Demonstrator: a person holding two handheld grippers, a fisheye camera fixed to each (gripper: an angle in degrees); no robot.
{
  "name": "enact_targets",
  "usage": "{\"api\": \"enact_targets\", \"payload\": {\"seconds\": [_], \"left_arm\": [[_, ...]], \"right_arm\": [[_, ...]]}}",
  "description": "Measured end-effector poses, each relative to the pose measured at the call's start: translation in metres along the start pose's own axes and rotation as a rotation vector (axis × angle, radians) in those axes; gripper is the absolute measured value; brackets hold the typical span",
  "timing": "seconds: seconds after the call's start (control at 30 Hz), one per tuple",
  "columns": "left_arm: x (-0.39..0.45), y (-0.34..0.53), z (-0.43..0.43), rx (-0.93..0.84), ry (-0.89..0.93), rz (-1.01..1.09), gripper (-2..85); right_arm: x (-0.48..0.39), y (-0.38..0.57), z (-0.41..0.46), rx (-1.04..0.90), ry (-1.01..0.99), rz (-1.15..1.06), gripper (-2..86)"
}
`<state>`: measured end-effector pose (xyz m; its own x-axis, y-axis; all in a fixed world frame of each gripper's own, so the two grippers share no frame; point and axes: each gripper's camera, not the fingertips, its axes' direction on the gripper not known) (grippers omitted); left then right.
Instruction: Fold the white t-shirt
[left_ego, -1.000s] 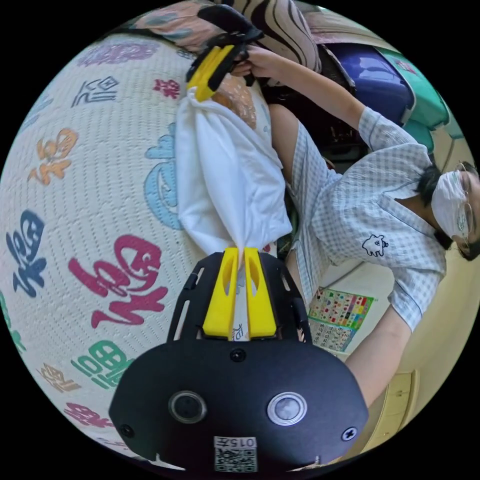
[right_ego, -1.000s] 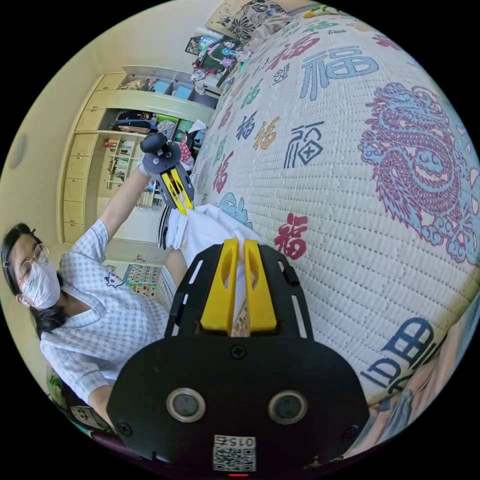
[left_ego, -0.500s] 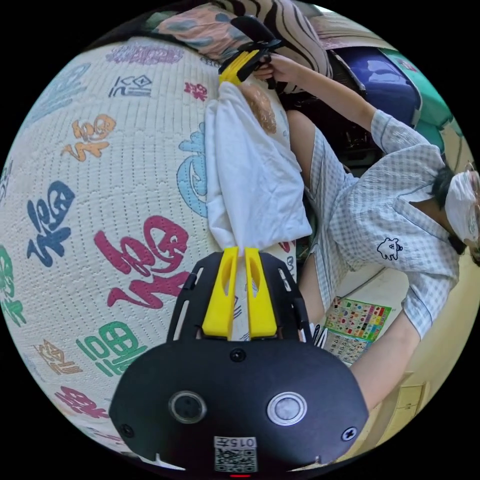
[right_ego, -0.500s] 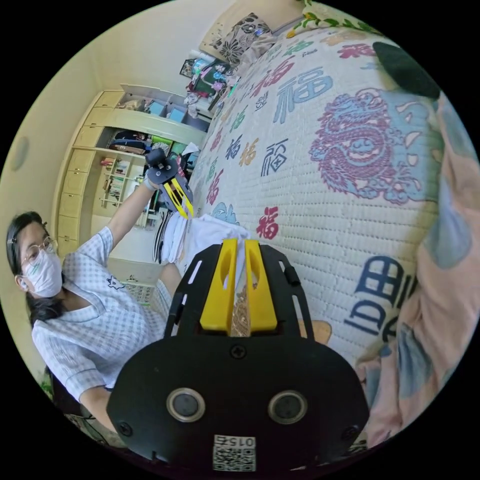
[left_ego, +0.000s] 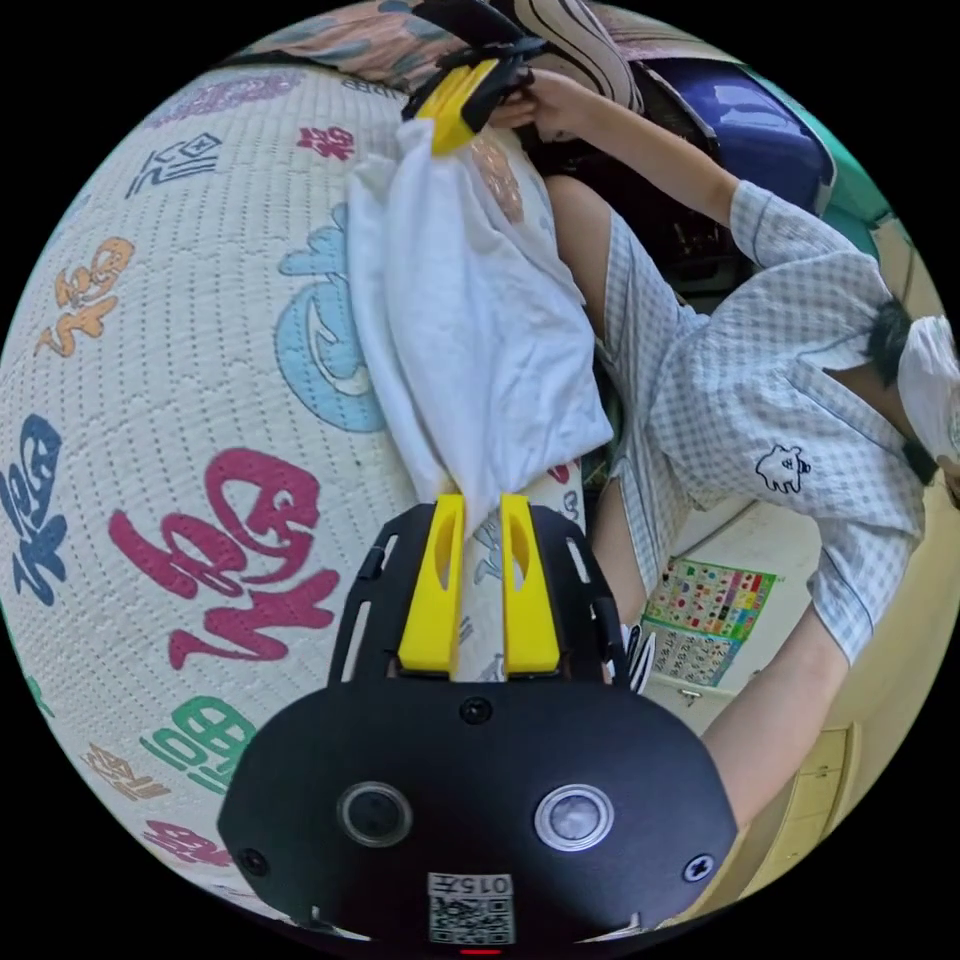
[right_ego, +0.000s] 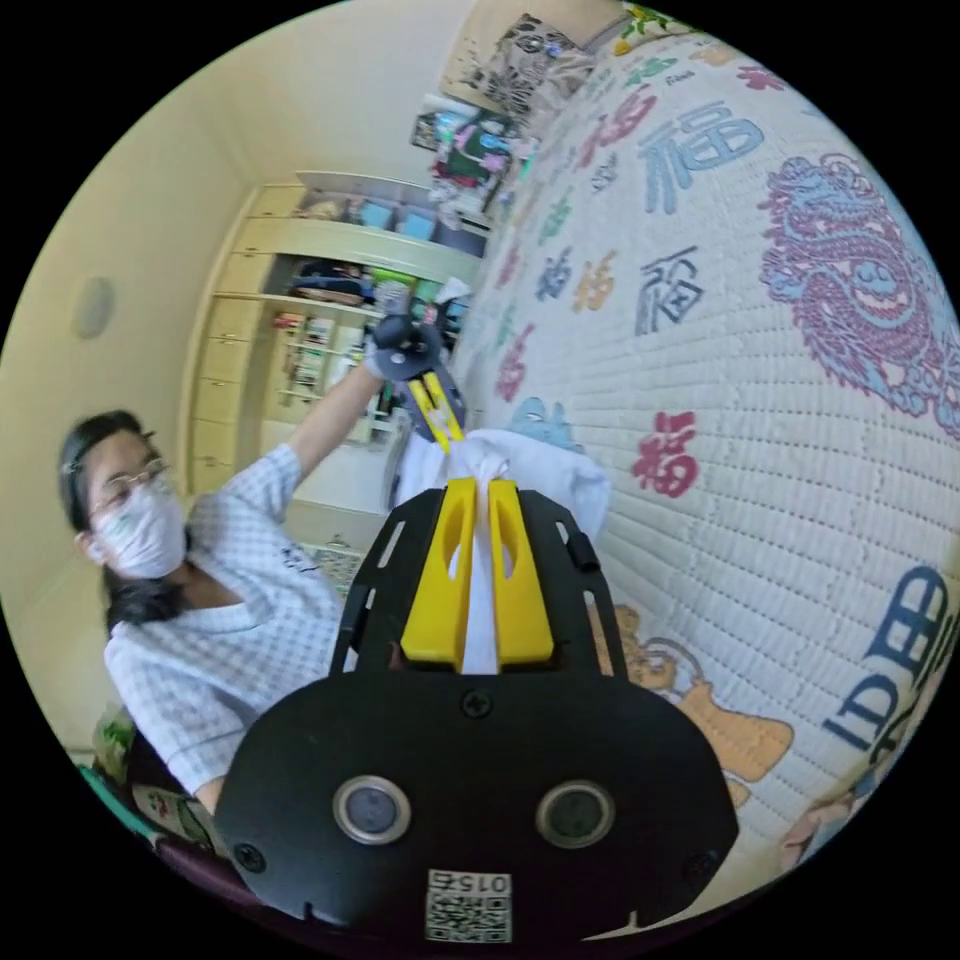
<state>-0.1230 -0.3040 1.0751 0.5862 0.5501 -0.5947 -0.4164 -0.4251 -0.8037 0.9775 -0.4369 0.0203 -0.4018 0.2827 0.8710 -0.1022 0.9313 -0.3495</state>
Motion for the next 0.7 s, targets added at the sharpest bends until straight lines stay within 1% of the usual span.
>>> {"api": "enact_targets", "payload": {"seconds": [0.07, 0.1, 0.13, 0.2, 0.3, 0.37, 0.47, 0.53, 0.57, 0.63, 0.7], "left_arm": [[0.010, 0.009, -0.005, 0.038, 0.030, 0.013, 0.9], [0.014, 0.014, -0.009, 0.054, 0.037, 0.007, 0.4], [0.015, 0.018, -0.012, 0.064, 0.023, -0.019, 0.2], [0.009, 0.024, -0.013, 0.070, 0.007, -0.091, 0.1], [-0.003, 0.036, 0.000, 0.047, 0.020, -0.226, 0.2], [0.002, 0.047, 0.004, 0.088, 0.041, -0.262, 0.5], [0.036, 0.073, 0.004, 0.200, -0.062, -0.295, 2.1], [0.078, 0.098, 0.009, 0.352, -0.116, -0.351, 6.5], [0.091, 0.104, 0.013, 0.392, -0.138, -0.376, 6.8], [0.154, 0.119, 0.038, 0.561, -0.250, -0.451, 7.4], [0.203, 0.117, 0.068, 0.643, -0.312, -0.511, 8.0]], "right_arm": [[-0.002, 0.008, -0.001, 0.012, -0.117, -0.036, 1.7], [-0.002, 0.012, 0.003, -0.001, -0.124, -0.033, 1.6], [-0.001, 0.012, 0.005, -0.008, -0.092, -0.018, 1.5], [0.008, 0.010, 0.017, -0.043, 0.118, 0.059, 1.8], [0.023, 0.004, 0.035, -0.053, 0.193, 0.106, 2.6], [0.029, 0.006, 0.040, -0.041, 0.159, 0.127, 3.5], [0.021, 0.026, 0.035, 0.034, 0.140, 0.106, 5.6], [0.012, 0.046, 0.031, 0.059, 0.136, 0.101, 7.3], [0.002, 0.062, 0.032, 0.060, 0.156, 0.101, 8.2], [-0.018, 0.089, 0.043, 0.021, 0.209, 0.095, 8.8], [-0.040, 0.126, 0.075, -0.069, 0.292, 0.122, 9.3]]}}
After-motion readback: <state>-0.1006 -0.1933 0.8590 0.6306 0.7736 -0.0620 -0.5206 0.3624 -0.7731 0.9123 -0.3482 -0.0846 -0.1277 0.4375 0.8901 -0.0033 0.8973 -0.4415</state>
